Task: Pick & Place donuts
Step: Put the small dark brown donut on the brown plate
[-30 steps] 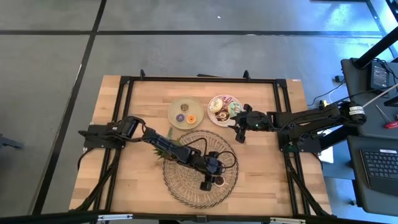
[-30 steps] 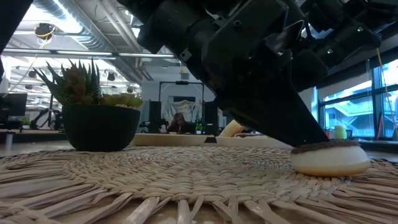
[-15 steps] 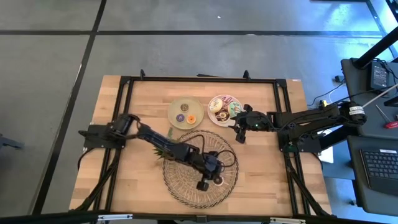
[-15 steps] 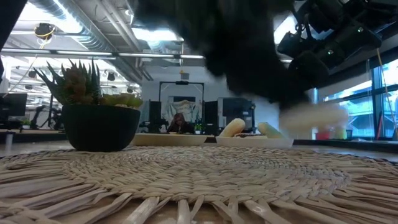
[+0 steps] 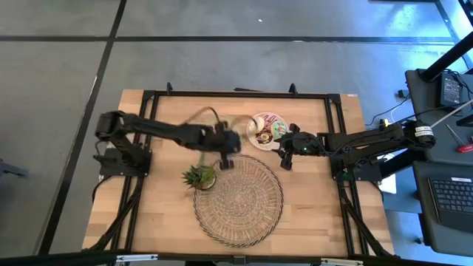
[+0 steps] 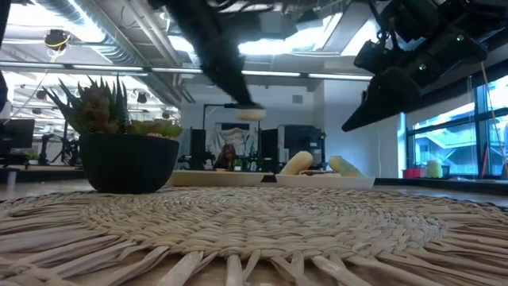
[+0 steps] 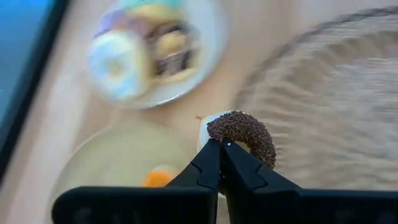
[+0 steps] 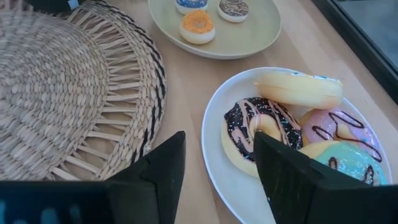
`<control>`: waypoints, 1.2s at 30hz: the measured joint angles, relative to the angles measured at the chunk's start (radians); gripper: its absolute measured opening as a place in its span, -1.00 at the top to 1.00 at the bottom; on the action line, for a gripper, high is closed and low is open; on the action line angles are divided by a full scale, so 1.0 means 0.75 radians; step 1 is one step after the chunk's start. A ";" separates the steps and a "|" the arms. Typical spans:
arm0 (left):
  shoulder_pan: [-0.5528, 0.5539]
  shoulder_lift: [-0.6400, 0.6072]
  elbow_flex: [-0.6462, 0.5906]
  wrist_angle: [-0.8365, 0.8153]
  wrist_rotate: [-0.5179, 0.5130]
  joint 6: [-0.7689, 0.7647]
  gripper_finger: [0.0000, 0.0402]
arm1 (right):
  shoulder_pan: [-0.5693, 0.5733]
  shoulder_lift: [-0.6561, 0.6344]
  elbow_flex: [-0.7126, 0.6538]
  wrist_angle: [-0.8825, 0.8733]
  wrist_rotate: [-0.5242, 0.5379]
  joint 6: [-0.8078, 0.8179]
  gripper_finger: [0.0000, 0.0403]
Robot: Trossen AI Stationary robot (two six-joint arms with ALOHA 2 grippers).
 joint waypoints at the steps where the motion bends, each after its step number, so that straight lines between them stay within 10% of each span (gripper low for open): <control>1: 0.039 -0.035 -0.042 0.015 -0.005 -0.014 0.98 | 0.000 0.000 0.000 -0.001 0.000 -0.009 0.05; 15: 0.416 -0.143 -0.365 0.243 0.067 -0.139 0.98 | 0.000 0.000 0.000 -0.008 0.000 -0.032 0.05; 36: 0.404 -0.131 -0.474 0.309 0.123 -0.254 0.98 | 0.000 0.000 0.000 -0.011 0.000 -0.033 0.05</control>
